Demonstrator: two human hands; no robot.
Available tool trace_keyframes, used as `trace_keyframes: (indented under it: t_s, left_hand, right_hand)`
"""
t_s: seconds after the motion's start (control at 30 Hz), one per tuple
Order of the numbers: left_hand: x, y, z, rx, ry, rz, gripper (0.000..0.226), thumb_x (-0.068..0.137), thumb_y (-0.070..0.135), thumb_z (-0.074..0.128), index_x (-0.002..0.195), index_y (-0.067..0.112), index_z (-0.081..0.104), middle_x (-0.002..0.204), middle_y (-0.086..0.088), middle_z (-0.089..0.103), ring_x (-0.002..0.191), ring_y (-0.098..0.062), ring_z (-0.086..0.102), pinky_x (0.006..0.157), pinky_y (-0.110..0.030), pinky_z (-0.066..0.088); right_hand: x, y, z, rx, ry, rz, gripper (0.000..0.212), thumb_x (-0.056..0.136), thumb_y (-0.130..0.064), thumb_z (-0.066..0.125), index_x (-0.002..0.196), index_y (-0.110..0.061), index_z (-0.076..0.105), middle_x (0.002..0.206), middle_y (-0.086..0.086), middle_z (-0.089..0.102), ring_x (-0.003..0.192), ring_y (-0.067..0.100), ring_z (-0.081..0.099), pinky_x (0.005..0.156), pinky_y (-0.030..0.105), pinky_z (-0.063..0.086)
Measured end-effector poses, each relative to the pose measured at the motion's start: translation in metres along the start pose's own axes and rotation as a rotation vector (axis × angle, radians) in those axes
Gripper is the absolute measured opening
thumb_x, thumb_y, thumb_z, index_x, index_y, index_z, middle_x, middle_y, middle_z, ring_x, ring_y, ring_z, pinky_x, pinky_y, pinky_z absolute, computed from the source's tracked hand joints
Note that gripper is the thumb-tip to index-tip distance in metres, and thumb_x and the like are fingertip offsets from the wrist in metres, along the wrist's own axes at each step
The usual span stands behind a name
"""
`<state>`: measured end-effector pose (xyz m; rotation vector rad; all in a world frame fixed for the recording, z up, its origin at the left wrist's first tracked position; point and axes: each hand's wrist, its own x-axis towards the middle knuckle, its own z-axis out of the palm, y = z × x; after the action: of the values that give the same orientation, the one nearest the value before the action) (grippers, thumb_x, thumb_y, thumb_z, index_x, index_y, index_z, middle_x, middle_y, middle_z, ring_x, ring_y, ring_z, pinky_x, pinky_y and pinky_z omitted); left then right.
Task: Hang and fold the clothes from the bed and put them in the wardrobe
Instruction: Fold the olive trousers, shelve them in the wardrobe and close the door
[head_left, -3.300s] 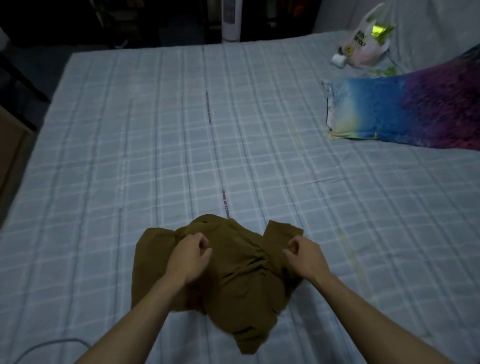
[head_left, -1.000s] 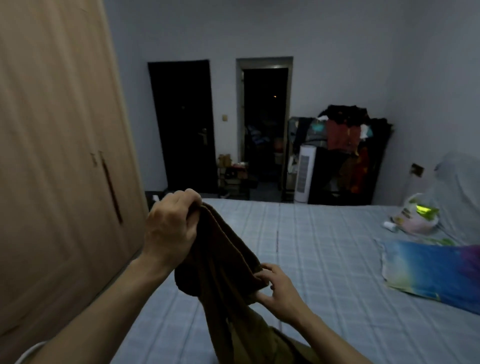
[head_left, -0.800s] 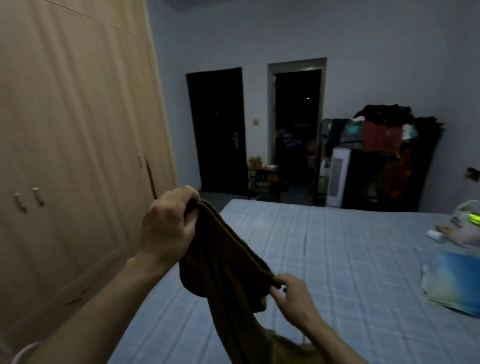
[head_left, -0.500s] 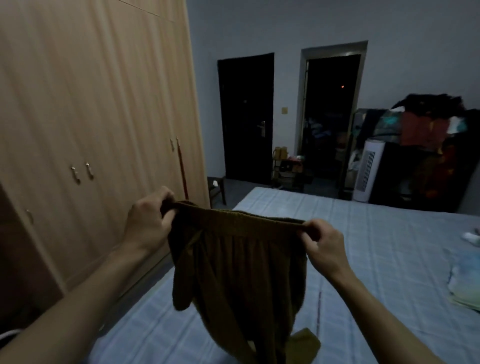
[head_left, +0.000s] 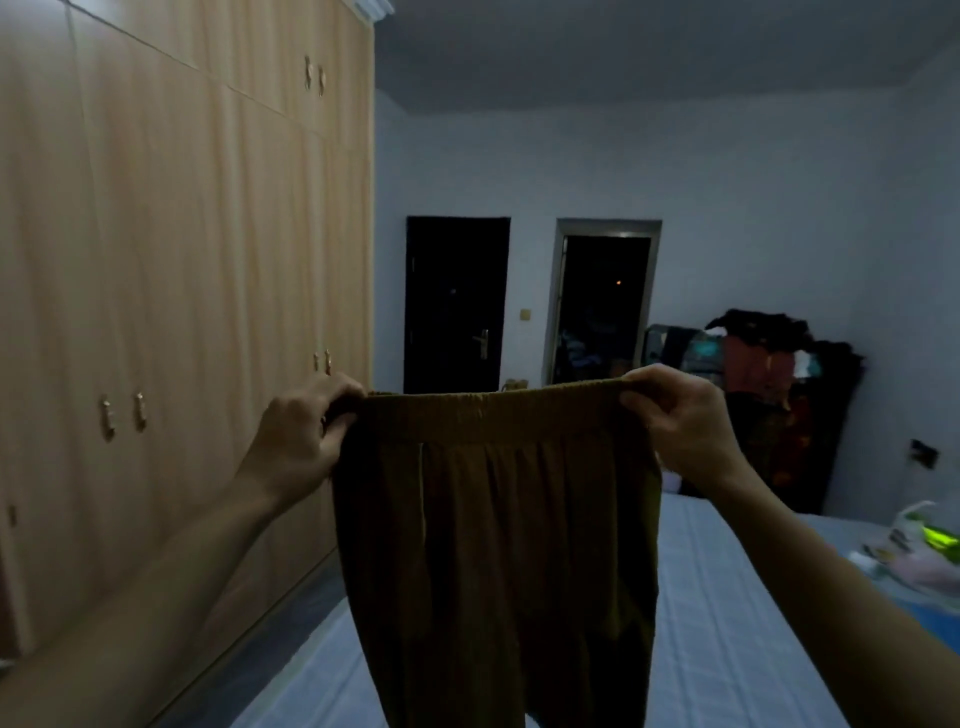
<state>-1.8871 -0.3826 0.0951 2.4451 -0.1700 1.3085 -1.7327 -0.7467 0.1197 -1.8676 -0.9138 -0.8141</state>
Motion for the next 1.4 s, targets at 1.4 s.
trace_keyframes:
  t_s: [1.4]
  left_hand:
    - [-0.050,-0.128,-0.013,-0.422,-0.409,-0.330,0.030,0.096,0.000,0.057,0.084,0.027,0.052,0.086,-0.021,0.061,0.073,-0.023,0.061,0.066,-0.039,0.051]
  right_hand:
    - [-0.044,-0.005,0.103,0.330,-0.348,0.377,0.010,0.080,-0.004,0.073,0.087,-0.007,0.067,0.075,0.001,0.070,0.071,0.013,0.067,0.063,0.021,0.055]
